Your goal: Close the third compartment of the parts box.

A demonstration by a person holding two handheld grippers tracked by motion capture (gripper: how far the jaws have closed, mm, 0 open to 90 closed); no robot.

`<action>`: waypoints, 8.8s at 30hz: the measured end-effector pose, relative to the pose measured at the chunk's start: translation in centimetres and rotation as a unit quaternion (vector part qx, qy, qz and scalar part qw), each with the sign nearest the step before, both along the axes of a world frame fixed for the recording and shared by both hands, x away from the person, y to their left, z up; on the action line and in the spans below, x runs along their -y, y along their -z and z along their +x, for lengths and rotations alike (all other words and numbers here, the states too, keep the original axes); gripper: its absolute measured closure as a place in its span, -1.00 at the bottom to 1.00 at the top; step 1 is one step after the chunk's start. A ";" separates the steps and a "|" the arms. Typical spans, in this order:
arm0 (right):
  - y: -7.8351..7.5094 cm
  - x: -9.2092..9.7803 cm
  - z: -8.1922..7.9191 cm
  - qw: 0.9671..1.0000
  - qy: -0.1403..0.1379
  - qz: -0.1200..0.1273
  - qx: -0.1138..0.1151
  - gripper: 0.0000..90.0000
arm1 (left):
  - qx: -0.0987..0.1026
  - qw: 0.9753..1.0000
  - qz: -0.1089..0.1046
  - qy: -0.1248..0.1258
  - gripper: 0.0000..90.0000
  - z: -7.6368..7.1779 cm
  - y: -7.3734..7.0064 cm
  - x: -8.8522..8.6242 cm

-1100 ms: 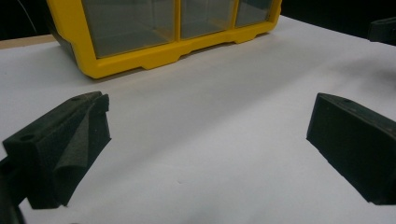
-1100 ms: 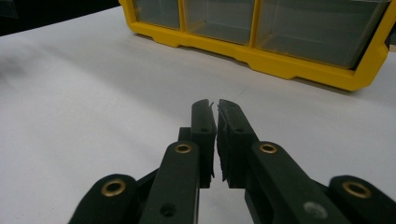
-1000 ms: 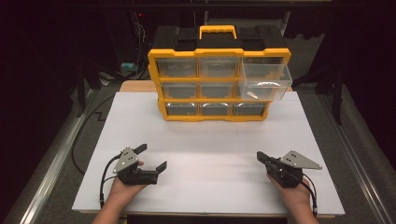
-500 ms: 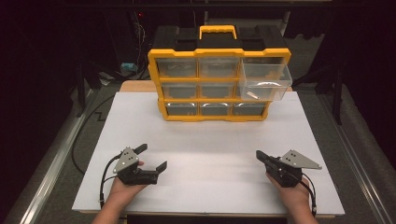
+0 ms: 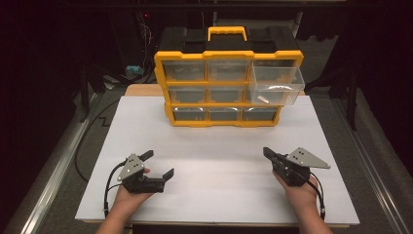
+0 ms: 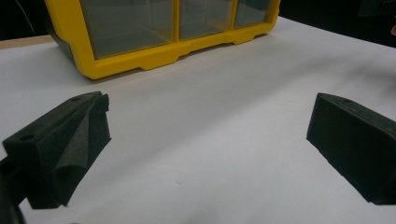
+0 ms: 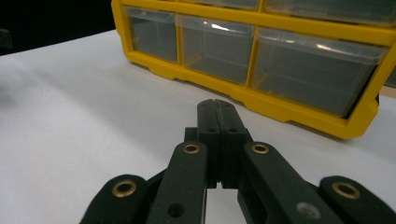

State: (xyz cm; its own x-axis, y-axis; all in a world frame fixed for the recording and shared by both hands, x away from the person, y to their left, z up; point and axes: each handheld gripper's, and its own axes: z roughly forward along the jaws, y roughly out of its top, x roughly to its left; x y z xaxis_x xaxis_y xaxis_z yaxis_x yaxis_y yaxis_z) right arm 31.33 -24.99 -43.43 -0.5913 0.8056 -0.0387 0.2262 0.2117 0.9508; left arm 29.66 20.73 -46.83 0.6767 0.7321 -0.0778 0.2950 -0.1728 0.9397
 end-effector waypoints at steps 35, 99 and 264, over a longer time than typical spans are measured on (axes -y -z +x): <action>-5.1 -0.7 1.6 0.999 0.018 0.019 0.045 1.00 | 0.005 1.000 -0.004 0.001 -0.99 0.0 -0.1 -0.1; -13.1 -0.4 4.9 0.991 0.067 0.020 0.112 1.00 | 0.008 1.000 -0.010 0.005 -0.99 -0.1 -0.2 -0.3; 3.0 3.5 -2.6 0.997 0.048 -0.013 -0.051 -0.01 | 0.001 1.000 -0.002 -0.001 -0.99 0.2 0.0 -0.5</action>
